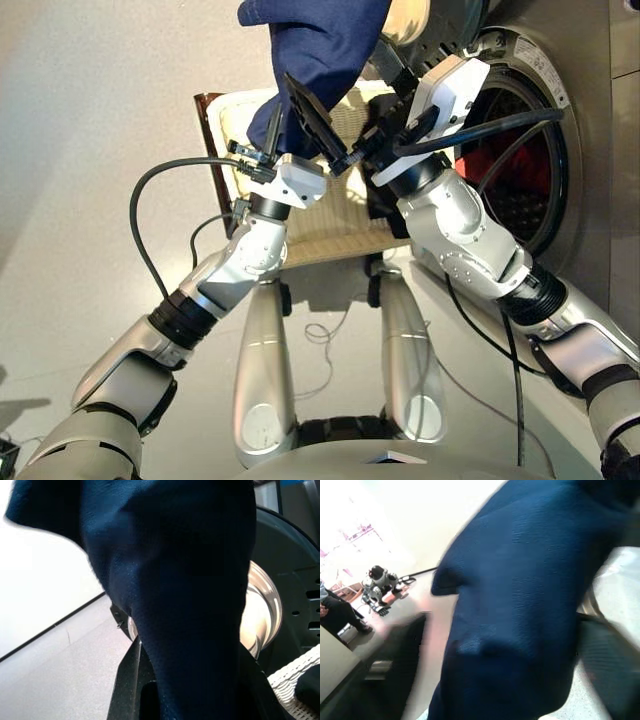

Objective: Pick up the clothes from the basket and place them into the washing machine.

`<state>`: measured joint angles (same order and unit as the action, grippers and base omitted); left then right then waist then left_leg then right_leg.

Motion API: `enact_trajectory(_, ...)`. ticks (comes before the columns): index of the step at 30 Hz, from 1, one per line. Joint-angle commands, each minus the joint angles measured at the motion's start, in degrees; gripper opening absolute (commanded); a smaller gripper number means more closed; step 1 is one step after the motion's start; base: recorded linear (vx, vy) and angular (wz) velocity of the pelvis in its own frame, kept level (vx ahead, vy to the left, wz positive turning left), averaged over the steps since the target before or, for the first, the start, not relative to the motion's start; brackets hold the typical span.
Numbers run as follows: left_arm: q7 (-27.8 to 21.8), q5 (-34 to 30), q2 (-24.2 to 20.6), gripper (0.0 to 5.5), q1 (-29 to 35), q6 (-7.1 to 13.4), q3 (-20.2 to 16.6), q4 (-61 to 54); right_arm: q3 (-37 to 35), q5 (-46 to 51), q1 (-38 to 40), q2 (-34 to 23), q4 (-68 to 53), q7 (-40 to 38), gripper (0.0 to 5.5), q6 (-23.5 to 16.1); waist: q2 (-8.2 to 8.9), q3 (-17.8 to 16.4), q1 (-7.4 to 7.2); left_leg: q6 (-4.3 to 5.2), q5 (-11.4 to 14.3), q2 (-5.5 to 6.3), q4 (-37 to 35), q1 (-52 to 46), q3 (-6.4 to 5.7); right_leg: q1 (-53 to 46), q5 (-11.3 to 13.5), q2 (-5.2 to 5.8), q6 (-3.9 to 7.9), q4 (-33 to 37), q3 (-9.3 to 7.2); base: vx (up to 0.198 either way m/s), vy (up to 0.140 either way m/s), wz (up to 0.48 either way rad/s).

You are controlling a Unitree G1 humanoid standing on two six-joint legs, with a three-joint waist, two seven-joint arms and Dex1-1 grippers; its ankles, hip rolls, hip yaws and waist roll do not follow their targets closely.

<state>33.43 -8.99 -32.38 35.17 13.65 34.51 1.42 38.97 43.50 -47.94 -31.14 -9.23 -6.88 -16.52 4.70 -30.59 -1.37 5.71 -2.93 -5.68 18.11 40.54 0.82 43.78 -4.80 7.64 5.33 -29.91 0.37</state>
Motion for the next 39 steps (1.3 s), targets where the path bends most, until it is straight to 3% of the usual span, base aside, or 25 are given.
enact_trajectory(1,0.1,0.0,0.5,0.00,2.4,4.4,1.2,-6.9,-1.1,0.0,-3.4,-1.5,-7.2,0.7,0.00,-2.7,-2.45,0.8,-0.86,1.44,0.0,0.40,2.0,0.8,0.23,-0.3,6.3,1.47,2.60,7.2,0.68,0.000,0.000,0.000)
enact_trajectory(8,1.0,-0.5,0.6,0.00,2.5,4.1,0.8,-7.6,-2.8,-5.2,0.0,-2.4,-7.3,-1.9,0.00,-2.0,-2.18,0.8,-1.15,1.09,0.7,0.64,2.8,1.2,0.16,0.0,6.2,1.48,2.70,6.8,0.83,0.000,0.000,0.000)
enact_trajectory(22,3.7,-1.4,0.1,0.00,2.2,5.9,0.8,-10.4,-11.2,-20.6,9.8,-2.1,-1.6,-11.0,0.00,-4.2,-2.65,0.8,-1.57,0.66,1.4,0.85,4.0,1.3,0.06,-0.2,5.7,1.72,2.85,5.9,1.08,0.000,0.000,0.000)
enact_trajectory(24,3.9,-0.7,0.6,2.07,1.5,6.6,1.2,-10.4,-13.0,-24.8,12.4,-1.2,2.1,-14.3,0.00,-4.4,-2.88,0.8,-1.62,0.55,2.0,0.97,4.6,1.2,-0.04,-0.4,5.1,1.78,2.85,5.4,1.06,0.000,0.000,0.000)
enact_trajectory(25,4.0,-0.2,1.0,4.01,1.4,7.0,1.4,-10.3,-13.8,-25.5,13.4,0.0,4.6,-15.7,0.00,-4.9,-2.99,0.8,-1.58,0.43,1.7,1.08,4.6,1.5,-0.05,-0.2,5.4,1.82,2.86,5.5,1.05,0.000,0.000,0.000)
enact_trajectory(26,4.2,0.3,1.4,5.50,1.4,7.5,1.9,-10.0,-14.6,-26.1,14.7,1.4,8.5,-17.8,0.00,-5.5,-3.19,0.8,-1.54,0.41,2.1,1.14,4.8,1.1,-0.04,-0.7,4.9,1.87,2.87,5.2,1.00,0.000,0.000,0.000)
enact_trajectory(31,4.5,2.5,2.4,5.50,2.4,9.0,3.0,-9.2,-16.7,-28.4,15.3,4.8,19.7,-22.5,0.00,-6.0,-3.60,0.8,-1.08,0.21,1.9,1.54,5.0,1.3,-0.46,-0.8,4.9,2.13,3.01,5.1,0.72,0.000,0.000,0.000)
enact_trajectory(39,2.8,5.0,2.1,5.50,1.4,9.2,3.4,-8.3,-19.3,-30.1,12.6,7.2,34.7,-26.4,0.00,-4.5,-4.19,0.8,-0.02,0.20,2.6,1.87,5.9,1.7,-0.83,-0.7,4.2,2.65,3.06,4.0,0.25,0.000,0.000,0.000)
